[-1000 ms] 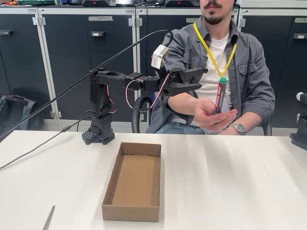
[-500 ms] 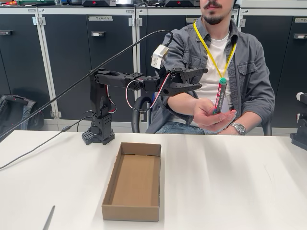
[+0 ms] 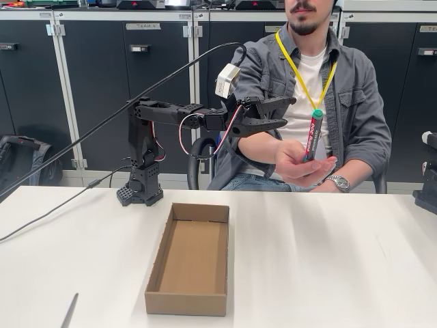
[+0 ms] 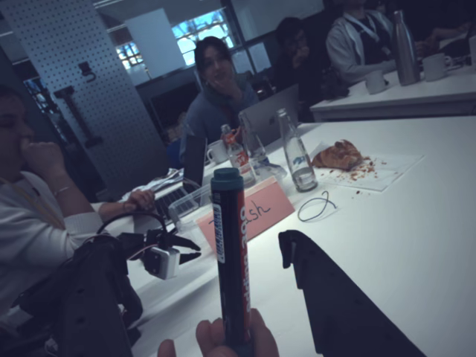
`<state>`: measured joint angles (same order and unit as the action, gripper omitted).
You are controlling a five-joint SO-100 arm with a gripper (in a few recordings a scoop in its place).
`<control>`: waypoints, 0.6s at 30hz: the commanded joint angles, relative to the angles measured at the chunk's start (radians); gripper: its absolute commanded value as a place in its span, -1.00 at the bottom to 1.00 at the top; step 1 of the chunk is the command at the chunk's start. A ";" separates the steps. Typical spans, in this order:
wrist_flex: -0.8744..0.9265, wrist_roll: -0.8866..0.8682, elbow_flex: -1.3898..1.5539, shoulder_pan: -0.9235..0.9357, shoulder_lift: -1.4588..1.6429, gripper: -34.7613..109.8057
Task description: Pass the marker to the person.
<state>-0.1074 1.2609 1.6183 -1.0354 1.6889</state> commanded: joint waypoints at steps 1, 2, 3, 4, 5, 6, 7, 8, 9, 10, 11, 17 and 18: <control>-0.006 0.011 -0.011 -0.012 0.063 0.12; -0.006 0.012 -0.012 -0.012 0.063 0.12; -0.006 0.012 -0.012 -0.012 0.061 0.12; -0.006 0.012 -0.012 -0.012 0.061 0.12; -0.005 0.012 -0.012 -0.012 0.061 0.12; -0.005 0.012 -0.012 -0.012 0.061 0.12; -0.005 0.012 -0.012 -0.012 0.061 0.12; -0.005 0.014 -0.012 -0.012 0.061 0.12; -0.005 0.014 -0.014 -0.012 0.061 0.12; -0.005 0.014 -0.015 -0.012 0.060 0.12; -0.005 0.014 -0.017 -0.012 0.058 0.12; -0.005 0.014 -0.018 -0.011 0.058 0.12; -0.005 0.014 -0.018 -0.011 0.058 0.12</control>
<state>-0.1074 1.2640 1.6183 -1.0354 1.6889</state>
